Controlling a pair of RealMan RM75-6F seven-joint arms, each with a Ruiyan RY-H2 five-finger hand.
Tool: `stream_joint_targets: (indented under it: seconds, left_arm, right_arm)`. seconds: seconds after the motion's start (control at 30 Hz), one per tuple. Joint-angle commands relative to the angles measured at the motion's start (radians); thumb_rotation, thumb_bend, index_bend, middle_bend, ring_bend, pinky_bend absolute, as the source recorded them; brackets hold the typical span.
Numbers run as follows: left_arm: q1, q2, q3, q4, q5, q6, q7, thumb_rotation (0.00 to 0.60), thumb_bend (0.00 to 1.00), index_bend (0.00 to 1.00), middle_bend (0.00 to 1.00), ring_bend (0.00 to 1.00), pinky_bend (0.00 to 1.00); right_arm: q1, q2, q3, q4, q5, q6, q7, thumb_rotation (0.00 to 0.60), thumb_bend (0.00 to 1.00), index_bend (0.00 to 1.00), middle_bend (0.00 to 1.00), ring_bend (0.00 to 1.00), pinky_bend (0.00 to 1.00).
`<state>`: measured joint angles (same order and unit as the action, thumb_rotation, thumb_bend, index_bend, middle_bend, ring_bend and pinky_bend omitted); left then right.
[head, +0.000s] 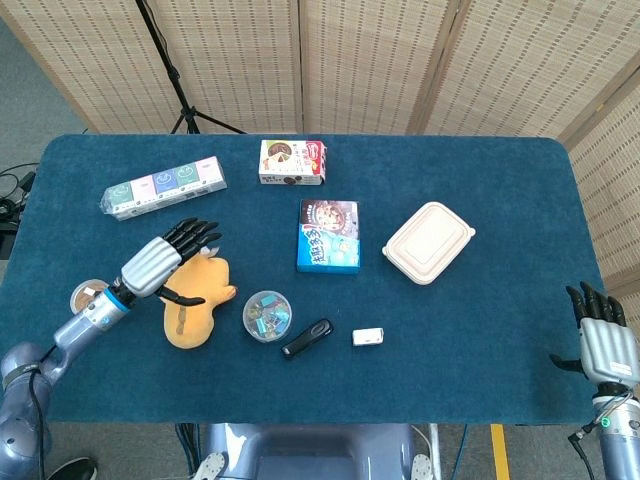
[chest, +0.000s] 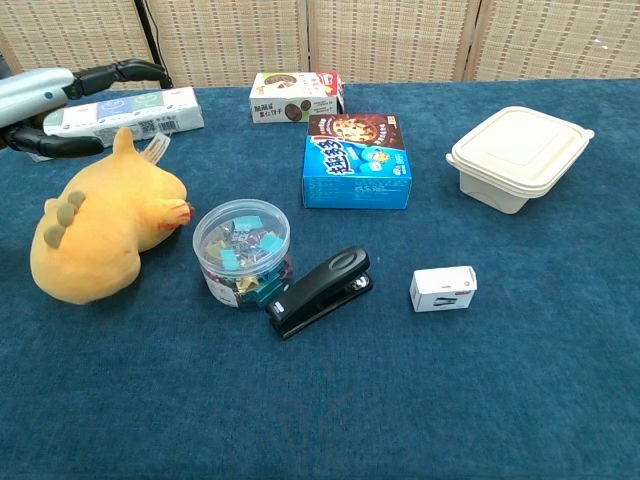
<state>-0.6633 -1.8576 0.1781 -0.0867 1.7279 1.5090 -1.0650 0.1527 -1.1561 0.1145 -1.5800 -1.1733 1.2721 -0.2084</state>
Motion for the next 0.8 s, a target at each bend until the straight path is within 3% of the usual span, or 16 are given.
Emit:
stream_joint_targets:
  seconds: [0.03, 0.3, 0.5, 0.6, 0.8]
  left_arm:
    - [0.043, 0.032, -0.011, -0.02, -0.008, 0.11, -0.054, 0.058, 0.0, 0.0, 0.0, 0.0, 0.0]
    - [0.106, 0.099, -0.021, -0.074, -0.022, 0.17, -0.033, 0.062, 0.0, 0.0, 0.0, 0.0, 0.0]
    - [0.181, 0.193, -0.027, -0.236, -0.042, 0.139, 0.08, 0.163, 0.0, 0.0, 0.0, 0.0, 0.0]
    - [0.224, 0.266, -0.034, -0.381, -0.063, 0.123, 0.175, 0.187, 0.0, 0.0, 0.0, 0.0, 0.0]
    - [0.306, 0.478, -0.05, -0.807, -0.145, 0.059, 0.39, 0.262, 0.0, 0.0, 0.0, 0.0, 0.0]
  right_arm:
    - [-0.002, 0.009, -0.004, -0.006, -0.011, -0.003, 0.013, 0.6, 0.0, 0.03, 0.0, 0.0, 0.0]
    - [-0.01, 0.04, -0.017, -0.03, -0.055, 0.008, 0.049, 0.6, 0.0, 0.03, 0.0, 0.0, 0.0]
    - [-0.01, 0.054, -0.026, -0.041, -0.102, 0.025, 0.058, 0.6, 0.0, 0.03, 0.0, 0.0, 0.0]
    - [-0.011, 0.064, -0.032, -0.047, -0.135, 0.035, 0.073, 0.6, 0.0, 0.03, 0.0, 0.0, 0.0]
    - [-0.014, 0.086, -0.047, -0.057, -0.182, 0.04, 0.116, 0.6, 0.0, 0.03, 0.0, 0.0, 0.0]
